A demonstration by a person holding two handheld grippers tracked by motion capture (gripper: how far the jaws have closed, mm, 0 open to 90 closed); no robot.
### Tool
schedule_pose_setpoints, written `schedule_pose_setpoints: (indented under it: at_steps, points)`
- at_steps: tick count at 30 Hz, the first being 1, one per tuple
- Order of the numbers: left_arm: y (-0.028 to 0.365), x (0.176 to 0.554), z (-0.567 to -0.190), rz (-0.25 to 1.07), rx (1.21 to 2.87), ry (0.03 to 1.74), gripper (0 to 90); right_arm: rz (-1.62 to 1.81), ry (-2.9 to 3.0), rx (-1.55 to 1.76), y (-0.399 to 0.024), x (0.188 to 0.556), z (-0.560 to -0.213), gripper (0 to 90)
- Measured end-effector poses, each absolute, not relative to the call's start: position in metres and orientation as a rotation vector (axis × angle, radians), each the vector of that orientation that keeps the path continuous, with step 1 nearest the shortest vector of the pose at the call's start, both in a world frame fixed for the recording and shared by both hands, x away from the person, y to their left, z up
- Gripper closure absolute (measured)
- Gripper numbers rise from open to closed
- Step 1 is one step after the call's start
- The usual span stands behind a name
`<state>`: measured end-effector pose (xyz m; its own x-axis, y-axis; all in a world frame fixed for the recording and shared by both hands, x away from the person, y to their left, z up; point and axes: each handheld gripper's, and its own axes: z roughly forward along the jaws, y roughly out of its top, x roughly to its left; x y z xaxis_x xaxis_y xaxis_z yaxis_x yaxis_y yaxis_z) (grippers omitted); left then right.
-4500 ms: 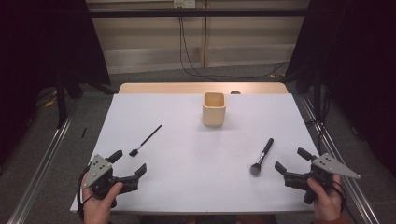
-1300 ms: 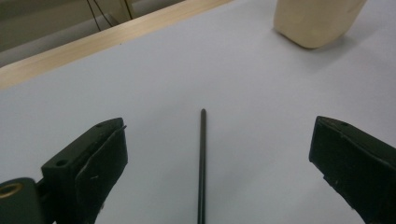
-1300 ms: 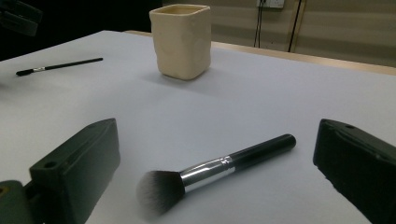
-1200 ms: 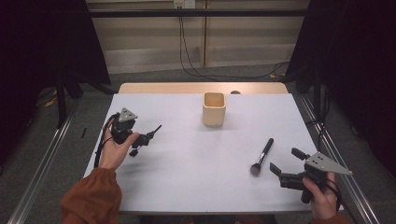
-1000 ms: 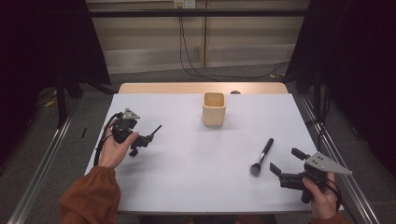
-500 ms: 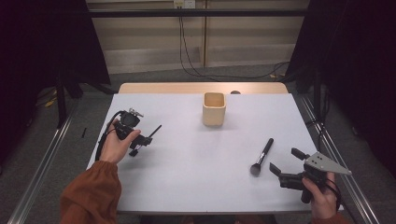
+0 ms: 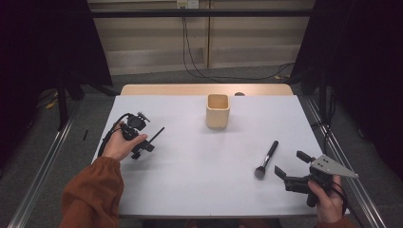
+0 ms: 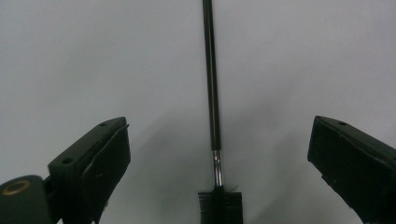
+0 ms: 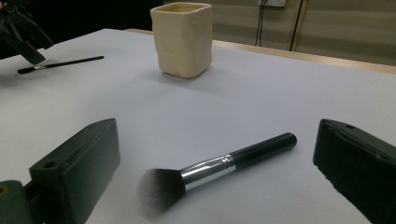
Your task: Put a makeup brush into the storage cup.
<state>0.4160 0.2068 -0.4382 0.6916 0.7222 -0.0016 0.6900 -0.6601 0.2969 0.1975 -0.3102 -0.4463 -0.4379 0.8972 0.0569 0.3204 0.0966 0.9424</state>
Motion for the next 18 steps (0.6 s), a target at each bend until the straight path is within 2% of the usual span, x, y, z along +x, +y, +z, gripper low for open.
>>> schedule_pose_setpoints:
  at_steps: [10, 18]
  points:
    - [0.205, 0.423, -0.452, 0.094, 2.731, 1.175, 5.1, 1.336, 1.826, 1.193, -0.31, 0.198, -0.447, 0.3]
    - [0.206, 0.425, -0.456, 0.058, 2.733, 1.219, 9.8, 1.334, 1.822, 1.191, -0.31, 0.197, -0.446, 0.3]
